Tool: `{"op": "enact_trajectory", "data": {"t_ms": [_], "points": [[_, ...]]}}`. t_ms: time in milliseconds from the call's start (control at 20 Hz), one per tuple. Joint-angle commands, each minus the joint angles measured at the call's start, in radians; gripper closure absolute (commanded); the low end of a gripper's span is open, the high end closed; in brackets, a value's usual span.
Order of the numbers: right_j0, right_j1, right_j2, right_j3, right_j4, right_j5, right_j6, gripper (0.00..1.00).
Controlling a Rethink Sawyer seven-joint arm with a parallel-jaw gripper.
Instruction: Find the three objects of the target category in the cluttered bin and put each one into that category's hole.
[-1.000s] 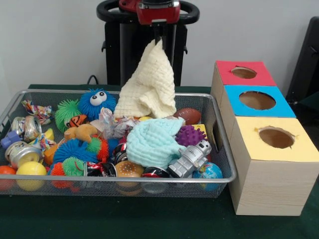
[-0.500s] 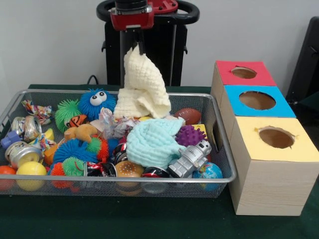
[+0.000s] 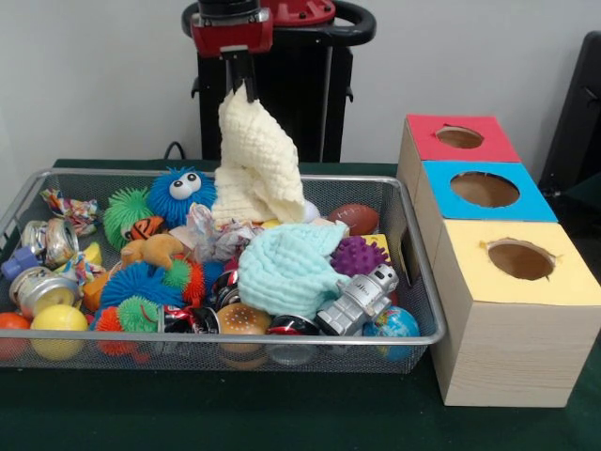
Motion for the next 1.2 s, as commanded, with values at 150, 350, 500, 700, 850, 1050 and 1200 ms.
{"op": "enact_trajectory", "data": {"t_ms": [150,350,500,700,850,1050,1200], "points": [[-0.059,0.036,0.14,-0.084,-0.066,0.145,-0.27,1.0],[-0.088,0.035,0.171,-0.094,-0.07,0.17,-0.286,1.0],[-0.109,0.026,0.196,-0.091,-0.073,0.179,-0.288,1.0],[-0.117,0.032,0.215,-0.105,-0.08,0.196,-0.285,1.0],[-0.134,0.028,0.237,-0.114,-0.079,0.218,-0.299,1.0],[-0.161,0.021,0.264,-0.121,-0.076,0.242,-0.319,1.0],[-0.182,0.019,0.284,-0.12,-0.073,0.255,-0.325,1.0]]}}
